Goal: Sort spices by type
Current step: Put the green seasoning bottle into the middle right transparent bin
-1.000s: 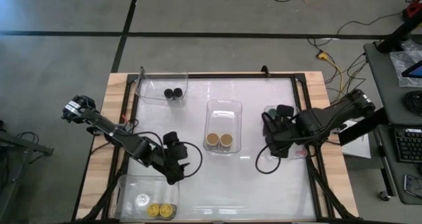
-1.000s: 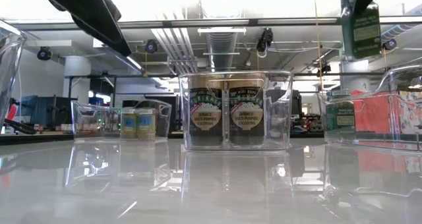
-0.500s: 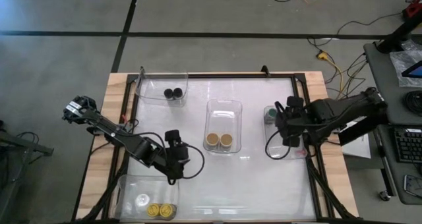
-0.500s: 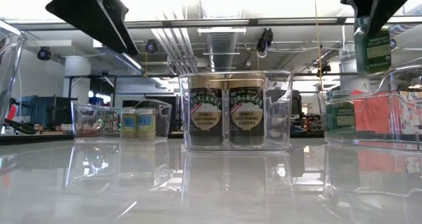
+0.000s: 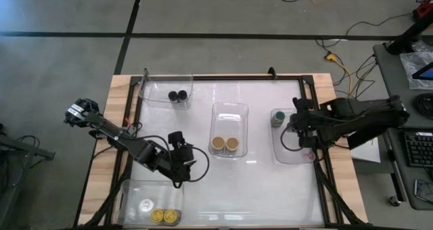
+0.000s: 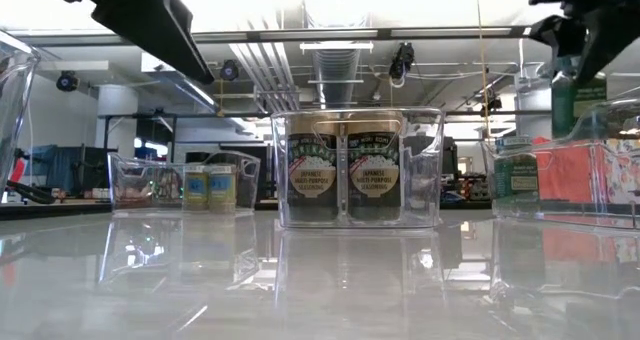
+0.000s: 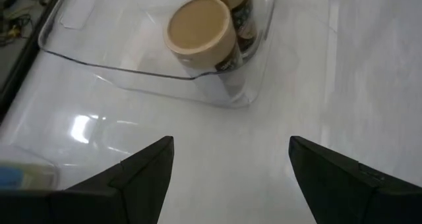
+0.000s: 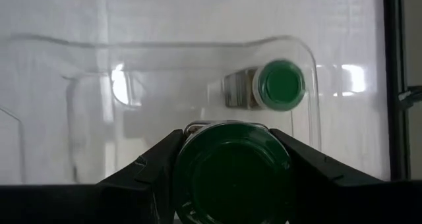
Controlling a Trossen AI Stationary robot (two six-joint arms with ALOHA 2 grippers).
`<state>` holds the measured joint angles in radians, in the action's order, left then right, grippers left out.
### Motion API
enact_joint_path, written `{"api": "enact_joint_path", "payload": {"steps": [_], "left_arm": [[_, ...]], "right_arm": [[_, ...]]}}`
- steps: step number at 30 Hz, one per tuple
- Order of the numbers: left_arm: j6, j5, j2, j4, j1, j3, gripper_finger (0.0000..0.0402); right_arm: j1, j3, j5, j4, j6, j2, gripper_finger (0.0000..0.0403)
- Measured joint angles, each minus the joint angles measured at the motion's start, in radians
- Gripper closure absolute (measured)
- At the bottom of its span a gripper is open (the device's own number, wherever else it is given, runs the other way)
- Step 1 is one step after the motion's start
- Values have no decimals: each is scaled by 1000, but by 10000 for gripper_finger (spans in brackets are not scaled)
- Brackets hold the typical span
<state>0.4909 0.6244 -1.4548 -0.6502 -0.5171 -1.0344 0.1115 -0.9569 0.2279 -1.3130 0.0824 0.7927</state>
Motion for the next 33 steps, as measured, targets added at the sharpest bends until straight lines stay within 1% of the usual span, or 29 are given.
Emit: {"api": "enact_joint_path", "payload": {"steps": [4,7,13,18,21,25,27,31,33], "left_arm": [[28,64,0,2,19,0,119],[50,98,0,9,41,0,119],[51,100,0,91,86,0,119],[53,99,0,162,87,0,119],[99,98,1,164,85,0,119],[150,66,2,164,84,0,119],[166,50,2,164,84,0,119],[198,36,2,164,84,0,119],[203,36,2,164,83,0,119]], "right_arm": [[-33,45,-6,-4,-22,-14,210],[-68,75,-33,-4,-54,-15,210],[-159,120,-49,60,-157,-14,210],[-245,141,-82,123,-255,-23,210],[-298,161,-118,122,-309,-28,210],[-357,187,-158,128,-378,-46,210],[-381,192,-166,151,-406,-58,210],[-439,199,-233,195,-453,-77,210],[-471,210,-237,204,-470,-79,210]]}}
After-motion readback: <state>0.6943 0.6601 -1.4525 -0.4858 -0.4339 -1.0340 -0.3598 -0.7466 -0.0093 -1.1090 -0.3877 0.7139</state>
